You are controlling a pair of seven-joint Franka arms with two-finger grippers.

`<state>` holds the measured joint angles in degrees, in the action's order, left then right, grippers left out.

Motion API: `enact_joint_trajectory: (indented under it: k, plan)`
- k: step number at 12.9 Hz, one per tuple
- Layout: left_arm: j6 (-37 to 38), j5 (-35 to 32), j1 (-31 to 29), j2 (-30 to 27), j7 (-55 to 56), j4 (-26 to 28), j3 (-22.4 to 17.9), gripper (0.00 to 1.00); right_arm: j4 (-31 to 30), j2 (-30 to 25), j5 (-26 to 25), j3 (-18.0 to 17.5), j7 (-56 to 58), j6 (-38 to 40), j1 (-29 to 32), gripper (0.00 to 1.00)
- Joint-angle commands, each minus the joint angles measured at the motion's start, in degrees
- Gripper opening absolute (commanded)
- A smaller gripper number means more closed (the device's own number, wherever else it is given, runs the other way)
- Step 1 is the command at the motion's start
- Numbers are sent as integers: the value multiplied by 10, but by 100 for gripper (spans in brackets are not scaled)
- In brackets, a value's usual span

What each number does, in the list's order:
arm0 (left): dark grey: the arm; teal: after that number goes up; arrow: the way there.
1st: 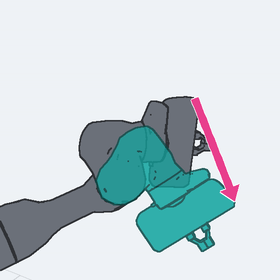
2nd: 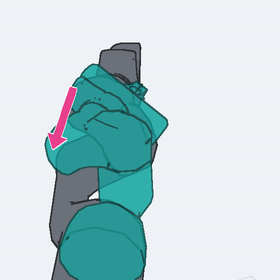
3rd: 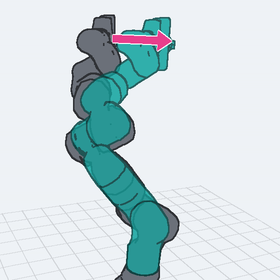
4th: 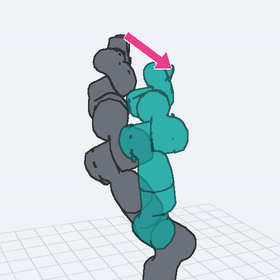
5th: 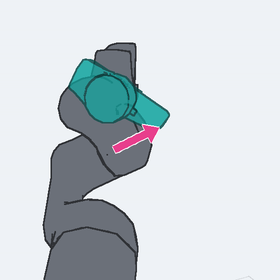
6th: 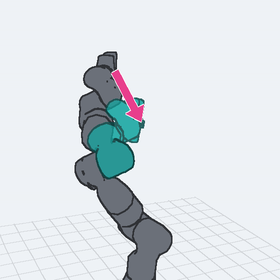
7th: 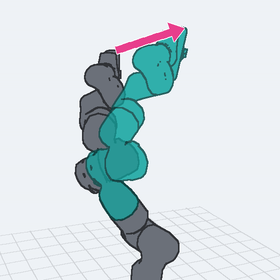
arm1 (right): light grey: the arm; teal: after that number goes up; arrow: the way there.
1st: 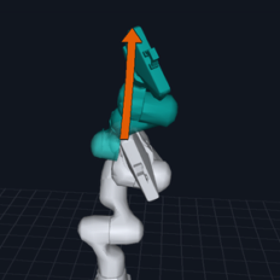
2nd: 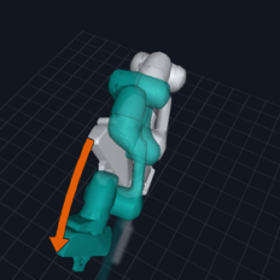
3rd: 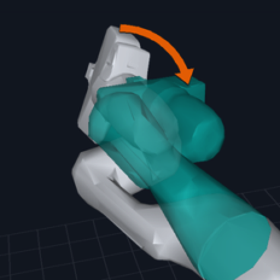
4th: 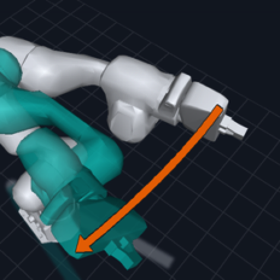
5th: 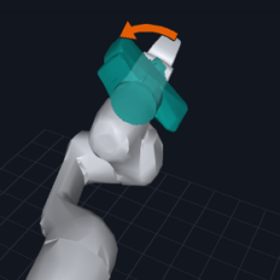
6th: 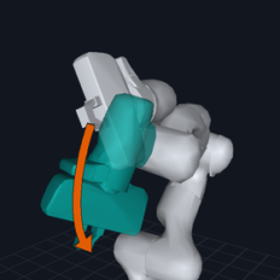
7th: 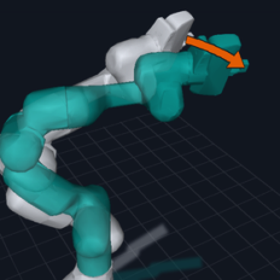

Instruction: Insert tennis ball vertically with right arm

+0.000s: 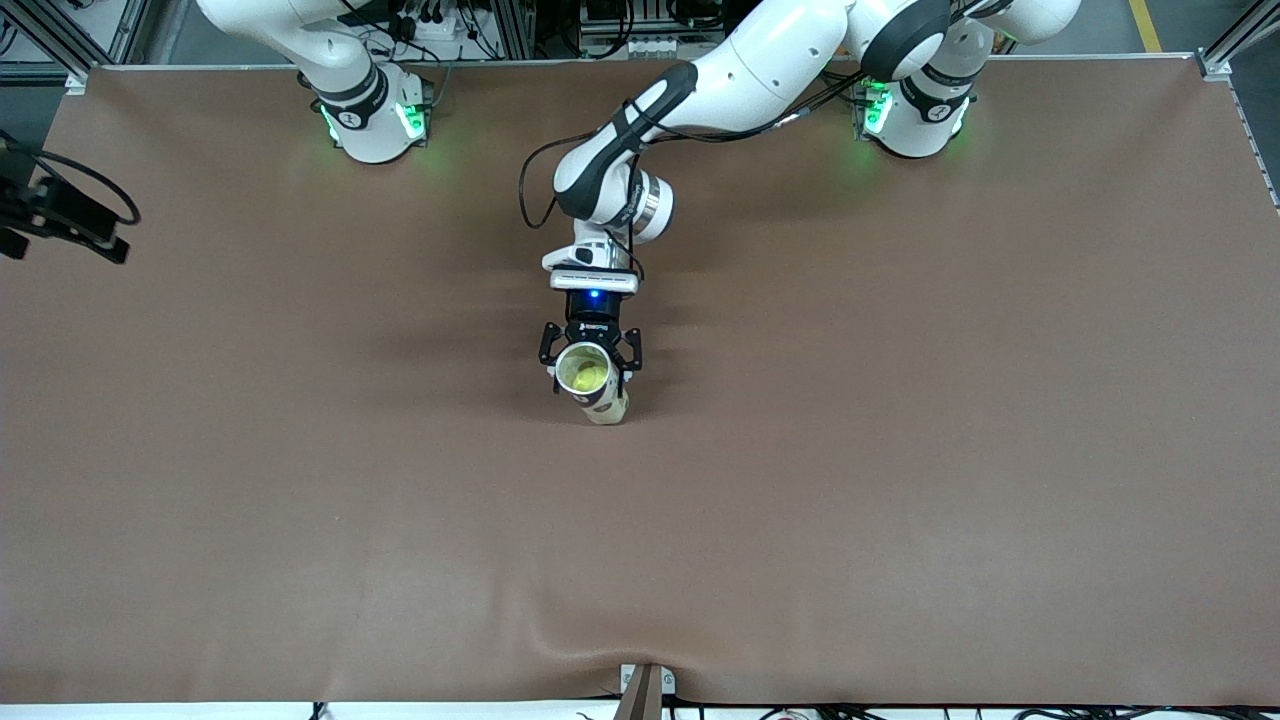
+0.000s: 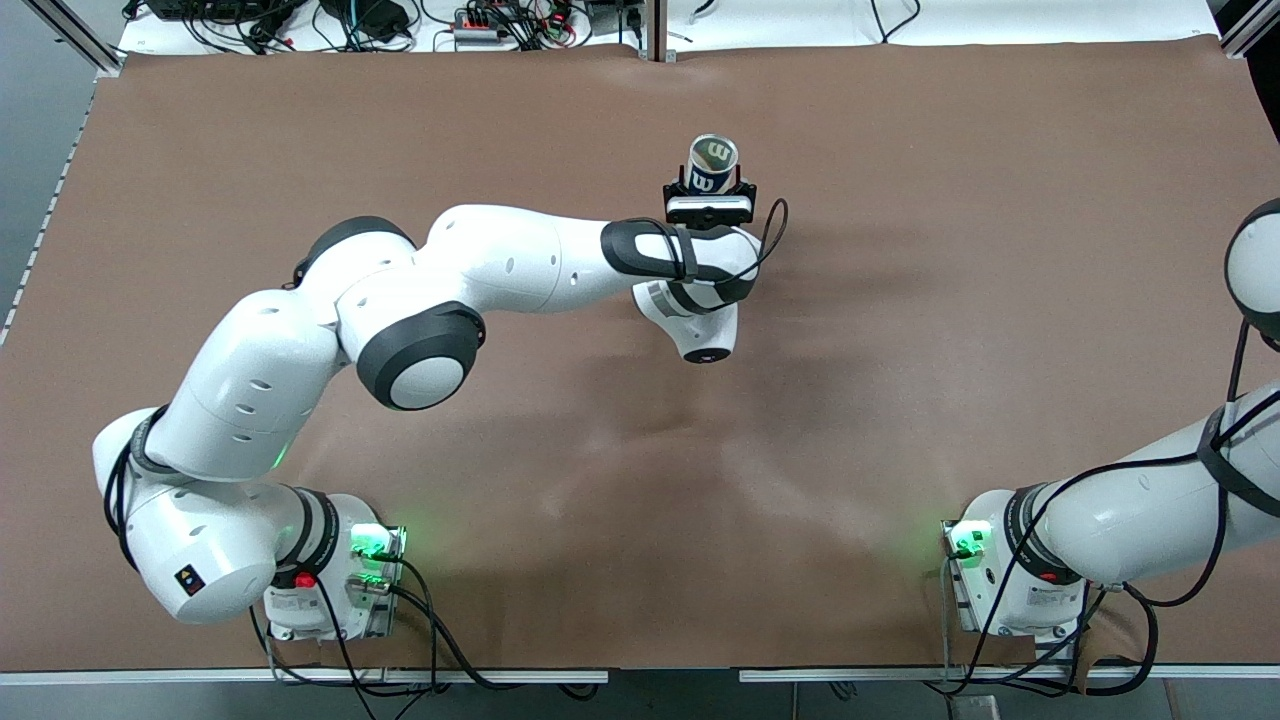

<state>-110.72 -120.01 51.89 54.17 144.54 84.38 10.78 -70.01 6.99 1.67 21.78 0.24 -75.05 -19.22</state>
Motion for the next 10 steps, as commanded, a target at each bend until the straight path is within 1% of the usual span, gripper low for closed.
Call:
enact_joint_trajectory:
  k: [1, 2, 6, 10]
  plan:
    - [7, 2, 0, 17, -10, -20, 1, 100, -38, -36, -11, 6, 20, 6, -5, 100]
    - [7, 1, 0, 18, -12, -20, 0, 100, -55, -45, -10, 5, 19, 3, -6, 100]
    - [7, -1, -3, 19, -23, -18, -1, 100, -83, -45, -8, 1, 18, -29, -25, 100]
    - [14, -1, -4, 19, -29, -6, -1, 100, -87, -45, 1, -2, 17, -40, -27, 100]
